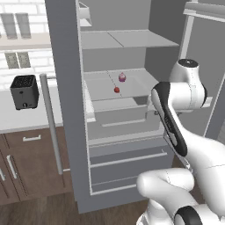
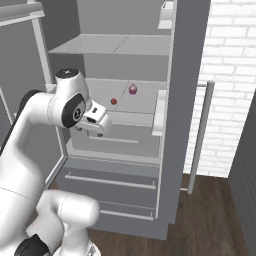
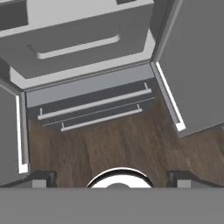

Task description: Take the strawberry from the fridge and place it on top of the pancake, located on the dining counter.

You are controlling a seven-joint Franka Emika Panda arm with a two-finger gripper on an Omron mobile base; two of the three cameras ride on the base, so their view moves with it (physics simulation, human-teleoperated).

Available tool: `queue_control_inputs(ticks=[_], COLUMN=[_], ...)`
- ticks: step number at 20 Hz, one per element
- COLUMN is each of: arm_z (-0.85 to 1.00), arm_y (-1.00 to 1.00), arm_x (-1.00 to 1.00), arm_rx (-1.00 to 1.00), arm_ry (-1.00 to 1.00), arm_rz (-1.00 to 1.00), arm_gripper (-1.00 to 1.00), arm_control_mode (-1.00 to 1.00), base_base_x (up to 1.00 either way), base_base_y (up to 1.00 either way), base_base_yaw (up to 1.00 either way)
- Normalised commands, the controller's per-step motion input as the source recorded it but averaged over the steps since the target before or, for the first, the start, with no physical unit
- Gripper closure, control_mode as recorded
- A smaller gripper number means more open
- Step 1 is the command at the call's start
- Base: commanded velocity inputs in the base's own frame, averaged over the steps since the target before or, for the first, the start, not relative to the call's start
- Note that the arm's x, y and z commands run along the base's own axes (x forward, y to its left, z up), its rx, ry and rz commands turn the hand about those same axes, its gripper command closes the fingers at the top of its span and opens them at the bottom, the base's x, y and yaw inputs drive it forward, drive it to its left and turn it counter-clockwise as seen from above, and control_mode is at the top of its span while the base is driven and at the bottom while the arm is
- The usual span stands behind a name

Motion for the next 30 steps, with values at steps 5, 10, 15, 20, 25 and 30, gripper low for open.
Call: queue_control_inputs(ticks=[5, 10, 15, 20, 25, 30], arm_z=[-0.32, -0.04, 0.00, 0.00, -0.04, -0.05], arm_y=[0.15, 0.38, 0.02, 0.00, 0.09, 0.02], arm_x=[-0.34, -0.07, 0.00, 0.00, -0.06, 0.00], arm_rx=[0.02, 0.00, 0.00, -0.06, -0.07, 0.00], arm_ry=[0.00, 0.02, 0.01, 0.00, 0.00, 0.00], arm_rz=[0.00, 0.05, 0.12, 0.26, 0.05, 0.00], arm_gripper=[-1.00, -1.00, -1.00, -1.00, -1.00, -1.00], arm_control_mode=[-1.00, -1.00, -1.00, -1.00, -1.00, -1.00], base_base_x=[0.00, 0.00, 0.00, 0.00, 0.00, 0.00], base_base_y=[0.00, 0.00, 0.00, 0.00, 0.00, 0.00], base_base_yaw=[0.00, 0.00, 0.00, 0.00, 0.00, 0.00])
